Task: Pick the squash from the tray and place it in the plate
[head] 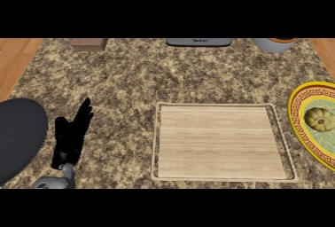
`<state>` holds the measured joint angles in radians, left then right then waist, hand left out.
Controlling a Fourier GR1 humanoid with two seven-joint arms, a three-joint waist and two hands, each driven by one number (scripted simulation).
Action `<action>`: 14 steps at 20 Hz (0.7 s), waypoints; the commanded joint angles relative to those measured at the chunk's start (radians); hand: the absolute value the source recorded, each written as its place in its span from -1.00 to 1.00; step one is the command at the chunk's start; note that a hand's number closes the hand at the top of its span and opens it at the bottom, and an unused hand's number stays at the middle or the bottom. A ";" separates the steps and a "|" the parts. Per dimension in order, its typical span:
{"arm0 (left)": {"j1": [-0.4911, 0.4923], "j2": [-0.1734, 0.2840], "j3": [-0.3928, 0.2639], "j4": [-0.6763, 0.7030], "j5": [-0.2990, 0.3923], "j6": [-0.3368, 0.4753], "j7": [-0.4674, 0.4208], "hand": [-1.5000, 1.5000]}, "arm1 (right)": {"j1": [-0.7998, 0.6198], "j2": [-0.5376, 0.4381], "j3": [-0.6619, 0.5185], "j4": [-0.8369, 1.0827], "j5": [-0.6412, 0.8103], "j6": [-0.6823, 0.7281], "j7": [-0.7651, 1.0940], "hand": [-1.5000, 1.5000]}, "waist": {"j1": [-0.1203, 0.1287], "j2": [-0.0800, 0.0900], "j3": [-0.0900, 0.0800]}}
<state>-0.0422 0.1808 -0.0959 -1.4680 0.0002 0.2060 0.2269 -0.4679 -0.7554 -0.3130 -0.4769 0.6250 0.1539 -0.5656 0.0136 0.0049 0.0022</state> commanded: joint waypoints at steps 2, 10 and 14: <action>0.027 0.006 0.002 -0.003 -0.001 -0.009 -0.021 0.00 | -0.051 -0.015 -0.160 0.047 -0.192 0.137 -0.157 -1.00 | -0.005 -0.002 0.002; 0.031 0.014 0.013 -0.026 0.016 -0.036 -0.005 0.00 | -0.039 -0.112 -0.305 0.210 -0.350 0.373 -0.204 -1.00 | 0.007 0.003 0.002; 0.014 -0.009 -0.007 -0.072 -0.022 0.006 0.047 0.00 | 0.010 -0.100 -0.284 0.214 -0.351 0.399 -0.273 -1.00 | 0.004 0.001 0.002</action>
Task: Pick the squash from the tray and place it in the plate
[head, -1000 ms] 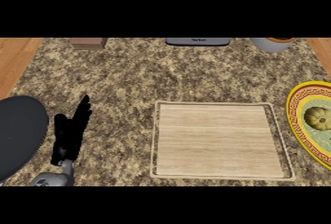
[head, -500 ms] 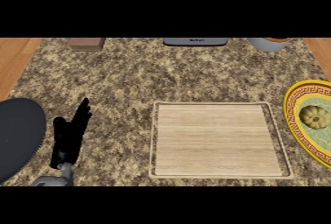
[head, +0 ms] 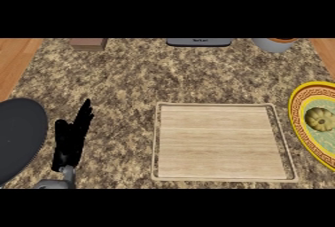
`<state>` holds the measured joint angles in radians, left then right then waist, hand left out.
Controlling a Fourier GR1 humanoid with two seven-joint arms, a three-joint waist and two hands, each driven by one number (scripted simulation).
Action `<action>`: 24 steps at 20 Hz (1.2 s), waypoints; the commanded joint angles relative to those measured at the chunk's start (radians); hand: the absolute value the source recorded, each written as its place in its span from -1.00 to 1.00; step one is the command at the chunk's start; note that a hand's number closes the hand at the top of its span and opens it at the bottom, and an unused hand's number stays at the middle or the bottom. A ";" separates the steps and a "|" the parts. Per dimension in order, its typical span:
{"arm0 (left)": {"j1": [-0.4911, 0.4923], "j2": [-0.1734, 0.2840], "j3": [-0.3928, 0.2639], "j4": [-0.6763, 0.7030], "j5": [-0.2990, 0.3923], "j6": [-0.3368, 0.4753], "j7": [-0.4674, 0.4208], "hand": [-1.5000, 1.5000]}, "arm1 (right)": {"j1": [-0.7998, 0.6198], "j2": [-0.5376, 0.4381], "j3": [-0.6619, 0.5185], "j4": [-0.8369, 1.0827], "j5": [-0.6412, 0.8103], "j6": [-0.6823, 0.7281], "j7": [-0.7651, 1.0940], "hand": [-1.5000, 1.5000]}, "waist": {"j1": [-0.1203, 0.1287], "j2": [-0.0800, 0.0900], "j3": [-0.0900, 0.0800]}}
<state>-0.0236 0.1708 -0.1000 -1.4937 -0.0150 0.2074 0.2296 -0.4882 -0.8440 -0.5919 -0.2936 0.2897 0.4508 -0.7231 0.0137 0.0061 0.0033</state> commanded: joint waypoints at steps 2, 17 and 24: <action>-0.030 -0.014 0.006 0.049 -0.013 0.007 -0.016 0.00 | 0.031 0.023 0.002 0.038 -0.017 0.103 -0.142 -1.00 | 0.004 0.004 0.001; 0.005 0.003 0.047 0.050 0.014 -0.052 -0.069 0.00 | 0.062 0.018 0.063 0.070 0.000 -0.021 -0.193 -1.00 | 0.011 0.004 0.001; -0.035 -0.003 0.057 0.061 -0.001 -0.041 -0.034 0.00 | 0.066 0.017 0.058 0.110 -0.011 -0.064 -0.214 -1.00 | 0.011 0.005 0.002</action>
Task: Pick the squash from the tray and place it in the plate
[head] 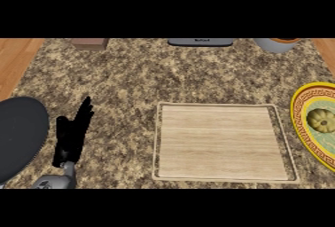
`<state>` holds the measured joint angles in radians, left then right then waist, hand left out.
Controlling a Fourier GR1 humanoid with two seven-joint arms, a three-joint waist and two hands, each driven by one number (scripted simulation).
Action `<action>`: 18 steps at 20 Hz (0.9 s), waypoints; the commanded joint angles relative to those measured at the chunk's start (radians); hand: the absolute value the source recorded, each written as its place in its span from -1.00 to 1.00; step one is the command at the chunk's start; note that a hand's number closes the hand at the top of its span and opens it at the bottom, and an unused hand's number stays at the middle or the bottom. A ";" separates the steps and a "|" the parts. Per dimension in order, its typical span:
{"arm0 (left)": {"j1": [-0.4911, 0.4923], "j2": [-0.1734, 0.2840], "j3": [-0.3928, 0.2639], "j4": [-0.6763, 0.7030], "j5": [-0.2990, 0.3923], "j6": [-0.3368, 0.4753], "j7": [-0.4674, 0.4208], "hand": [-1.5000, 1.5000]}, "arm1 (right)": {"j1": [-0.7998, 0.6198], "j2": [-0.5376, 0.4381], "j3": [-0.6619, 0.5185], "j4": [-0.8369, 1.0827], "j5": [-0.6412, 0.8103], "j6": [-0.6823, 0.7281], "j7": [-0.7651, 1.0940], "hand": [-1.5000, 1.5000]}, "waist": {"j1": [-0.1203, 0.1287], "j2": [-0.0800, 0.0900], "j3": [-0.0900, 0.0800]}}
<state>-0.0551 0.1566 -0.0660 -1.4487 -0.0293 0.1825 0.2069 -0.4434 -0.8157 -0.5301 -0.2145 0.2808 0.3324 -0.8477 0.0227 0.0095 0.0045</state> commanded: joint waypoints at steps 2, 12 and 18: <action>0.025 -0.005 -0.007 -0.038 -0.008 -0.004 0.001 0.00 | 0.010 -0.018 0.000 0.034 0.001 0.025 -0.078 -1.00 | 0.003 0.000 0.000; -0.030 -0.007 0.021 0.032 -0.014 0.000 -0.006 0.00 | 0.025 -0.064 -0.007 0.062 -0.003 0.005 -0.068 -1.00 | 0.004 0.004 0.002; -0.011 -0.008 0.020 0.038 -0.012 -0.013 -0.038 0.00 | 0.040 -0.092 -0.038 0.075 -0.031 0.009 -0.067 -1.00 | 0.007 0.007 0.004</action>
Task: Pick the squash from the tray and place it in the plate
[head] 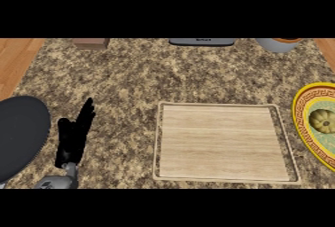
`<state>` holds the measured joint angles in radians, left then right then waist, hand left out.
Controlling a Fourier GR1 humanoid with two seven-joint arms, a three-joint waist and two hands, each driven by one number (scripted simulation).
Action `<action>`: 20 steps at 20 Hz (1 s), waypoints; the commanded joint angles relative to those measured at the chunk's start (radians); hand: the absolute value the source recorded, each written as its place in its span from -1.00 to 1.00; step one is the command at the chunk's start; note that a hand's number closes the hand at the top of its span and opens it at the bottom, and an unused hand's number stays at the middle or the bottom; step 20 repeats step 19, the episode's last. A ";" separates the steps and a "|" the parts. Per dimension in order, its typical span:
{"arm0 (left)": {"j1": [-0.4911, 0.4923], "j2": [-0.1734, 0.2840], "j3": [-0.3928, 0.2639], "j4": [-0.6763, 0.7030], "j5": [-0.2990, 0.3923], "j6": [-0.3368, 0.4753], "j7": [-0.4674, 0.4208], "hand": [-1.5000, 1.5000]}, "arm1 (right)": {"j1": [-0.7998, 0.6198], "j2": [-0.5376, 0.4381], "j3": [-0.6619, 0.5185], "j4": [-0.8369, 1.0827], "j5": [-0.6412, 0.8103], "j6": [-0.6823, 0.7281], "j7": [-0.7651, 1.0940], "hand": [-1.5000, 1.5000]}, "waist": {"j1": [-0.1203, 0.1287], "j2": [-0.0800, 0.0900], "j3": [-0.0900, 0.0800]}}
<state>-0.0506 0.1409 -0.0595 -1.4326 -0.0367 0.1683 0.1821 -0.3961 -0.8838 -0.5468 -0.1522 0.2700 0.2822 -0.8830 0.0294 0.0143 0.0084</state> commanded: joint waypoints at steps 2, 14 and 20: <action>-0.021 0.006 0.006 0.015 0.007 -0.017 0.012 0.00 | 0.010 -0.047 -0.028 0.010 -0.025 0.063 -0.044 -1.00 | -0.002 0.001 0.001; 0.015 -0.033 -0.020 -0.026 -0.017 0.017 0.009 0.00 | 0.059 -0.032 -0.068 0.023 -0.061 -0.013 -0.031 -1.00 | 0.006 -0.001 0.003; -0.007 -0.019 -0.002 -0.020 -0.002 0.001 0.015 0.00 | 0.079 -0.071 -0.066 0.025 -0.053 -0.013 -0.014 -1.00 | 0.004 0.001 0.003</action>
